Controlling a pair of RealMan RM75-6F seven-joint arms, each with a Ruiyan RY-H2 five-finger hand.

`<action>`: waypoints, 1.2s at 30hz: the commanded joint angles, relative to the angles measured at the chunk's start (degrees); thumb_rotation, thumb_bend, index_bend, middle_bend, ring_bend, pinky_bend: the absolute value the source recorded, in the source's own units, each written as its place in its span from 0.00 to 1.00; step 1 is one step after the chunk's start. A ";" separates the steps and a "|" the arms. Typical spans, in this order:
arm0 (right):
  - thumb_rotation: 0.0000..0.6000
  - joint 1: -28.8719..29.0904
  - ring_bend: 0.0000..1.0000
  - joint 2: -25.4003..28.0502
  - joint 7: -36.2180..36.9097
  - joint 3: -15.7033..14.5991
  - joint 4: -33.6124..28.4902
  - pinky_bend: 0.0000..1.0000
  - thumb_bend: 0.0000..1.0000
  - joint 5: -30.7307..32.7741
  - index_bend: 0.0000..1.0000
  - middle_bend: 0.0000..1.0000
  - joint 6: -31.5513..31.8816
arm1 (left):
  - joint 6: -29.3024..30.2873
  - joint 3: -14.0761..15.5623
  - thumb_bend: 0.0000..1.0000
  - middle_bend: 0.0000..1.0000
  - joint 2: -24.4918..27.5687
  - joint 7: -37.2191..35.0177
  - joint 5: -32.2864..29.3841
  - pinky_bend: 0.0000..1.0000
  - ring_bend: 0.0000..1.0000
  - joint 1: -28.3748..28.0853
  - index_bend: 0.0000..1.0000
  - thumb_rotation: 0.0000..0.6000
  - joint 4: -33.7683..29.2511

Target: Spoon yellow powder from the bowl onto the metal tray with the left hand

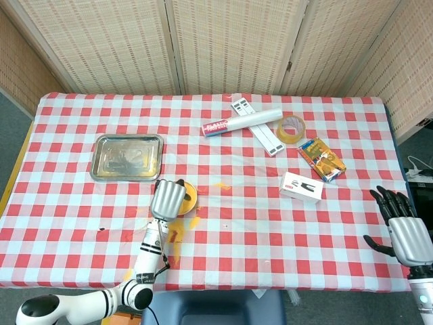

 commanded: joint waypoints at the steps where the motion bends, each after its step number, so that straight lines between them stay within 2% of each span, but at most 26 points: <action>1: 1.00 -0.16 0.00 0.20 0.36 0.00 0.01 0.00 0.12 -0.15 0.00 0.00 0.37 | 2.37 2.55 0.48 1.00 -3.01 -2.64 2.70 1.00 1.00 -1.41 0.71 1.00 6.30; 6: 1.00 -0.30 0.00 0.33 0.63 0.05 -0.02 0.00 0.12 -0.13 0.00 0.00 0.66 | 4.46 4.60 0.48 1.00 -4.66 -4.89 5.02 1.00 1.00 -1.42 0.71 1.00 10.35; 12: 1.00 -0.27 0.00 0.23 0.53 -0.08 -0.05 0.00 0.12 -0.40 0.00 0.00 0.63 | 6.67 7.22 0.49 1.00 -4.30 -6.95 7.15 1.00 1.00 0.10 0.71 1.00 10.43; 18: 1.00 -0.42 0.00 0.14 0.02 -0.49 -0.38 0.00 0.12 -1.22 0.00 0.00 0.97 | 6.69 7.94 0.49 1.00 -2.78 -9.08 7.24 1.00 1.00 1.37 0.71 1.00 9.40; 30: 1.00 -1.05 0.00 -0.22 -1.05 -0.27 -0.66 0.00 0.12 -1.29 0.00 0.00 2.46 | 5.92 9.01 0.49 1.00 -2.50 -15.06 8.14 1.00 1.00 2.19 0.71 1.00 12.80; 33: 1.00 -0.99 0.00 -0.32 -1.31 -0.38 -0.68 0.00 0.12 -1.42 0.00 0.00 2.28 | 6.14 9.32 0.49 1.00 -2.78 -15.68 8.55 1.00 1.00 2.39 0.68 1.00 13.32; 35: 1.00 -1.06 0.00 -0.31 -1.38 -0.43 -0.74 0.00 0.12 -1.55 0.00 0.00 2.42 | 6.08 9.22 0.49 1.00 -2.90 -15.90 8.54 1.00 1.00 2.44 0.62 1.00 13.63; 36: 1.00 -1.12 0.00 -0.28 -1.40 -0.44 -0.78 0.00 0.12 -1.61 0.00 0.00 2.53 | 5.97 9.16 0.49 1.00 -2.89 -15.98 8.48 1.00 1.00 2.46 0.56 1.00 13.68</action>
